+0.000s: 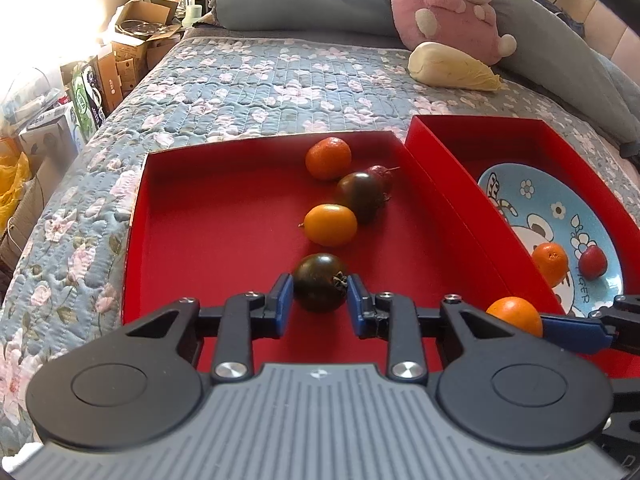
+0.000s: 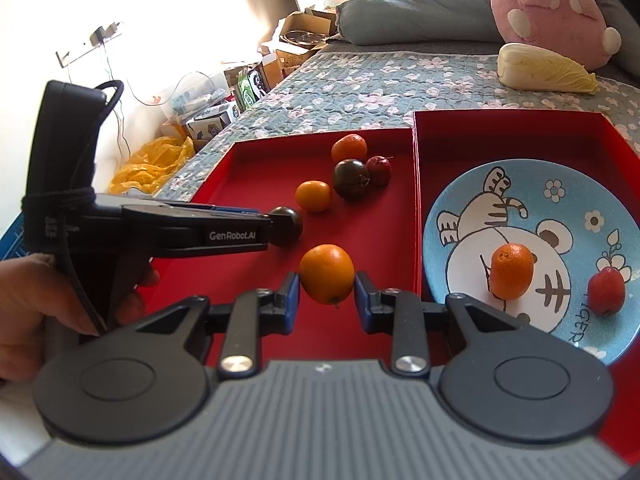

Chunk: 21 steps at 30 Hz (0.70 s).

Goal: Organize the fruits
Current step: 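Grasp a dark purple tomato with the left tool while the right tool holds the orange tomato, then carry the dark tomato in the left tool over the plate while the right tool carries the orange tomato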

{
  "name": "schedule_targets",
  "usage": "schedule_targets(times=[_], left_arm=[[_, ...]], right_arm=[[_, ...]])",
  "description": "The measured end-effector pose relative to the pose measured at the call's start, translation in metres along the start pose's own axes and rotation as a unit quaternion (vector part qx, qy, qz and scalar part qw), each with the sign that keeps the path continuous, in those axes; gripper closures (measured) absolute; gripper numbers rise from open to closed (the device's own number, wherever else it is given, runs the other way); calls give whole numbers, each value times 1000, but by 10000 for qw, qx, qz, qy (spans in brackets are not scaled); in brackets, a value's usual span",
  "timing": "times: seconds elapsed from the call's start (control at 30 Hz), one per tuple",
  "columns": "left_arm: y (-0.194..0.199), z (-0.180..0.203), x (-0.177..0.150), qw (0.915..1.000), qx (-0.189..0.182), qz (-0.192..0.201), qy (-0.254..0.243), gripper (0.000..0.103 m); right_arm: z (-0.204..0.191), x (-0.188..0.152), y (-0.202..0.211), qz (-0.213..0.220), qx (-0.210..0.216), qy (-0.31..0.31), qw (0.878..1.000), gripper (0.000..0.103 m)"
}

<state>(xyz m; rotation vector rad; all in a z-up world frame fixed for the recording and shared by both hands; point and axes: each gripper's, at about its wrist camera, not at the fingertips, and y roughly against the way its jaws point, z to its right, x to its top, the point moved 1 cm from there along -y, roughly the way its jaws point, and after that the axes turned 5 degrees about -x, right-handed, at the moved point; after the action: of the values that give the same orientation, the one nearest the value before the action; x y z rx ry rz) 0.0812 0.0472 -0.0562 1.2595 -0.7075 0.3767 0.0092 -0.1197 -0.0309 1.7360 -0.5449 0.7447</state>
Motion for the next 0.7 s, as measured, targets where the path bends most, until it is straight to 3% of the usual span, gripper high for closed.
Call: schedule_targets(times=[0.17,0.43,0.57,0.7], left_arm=[[-5,0,-1,9999,138,-42,-82,41],[-20,4,4,9998,-24,-99,-195,42],[-23,10,5,9993,-125,-111,-320,54],[-22,12,4,9993,-54,-89,-362,55]], right_arm=[[-1,-1,2,-18,-9,13,10000,70],[-2,0,0,-37,-30,54,10000,70],[0,-1,-1,-63,-67,61,9999,70],[1,-2,-1,-46,-86,50,9999,70]])
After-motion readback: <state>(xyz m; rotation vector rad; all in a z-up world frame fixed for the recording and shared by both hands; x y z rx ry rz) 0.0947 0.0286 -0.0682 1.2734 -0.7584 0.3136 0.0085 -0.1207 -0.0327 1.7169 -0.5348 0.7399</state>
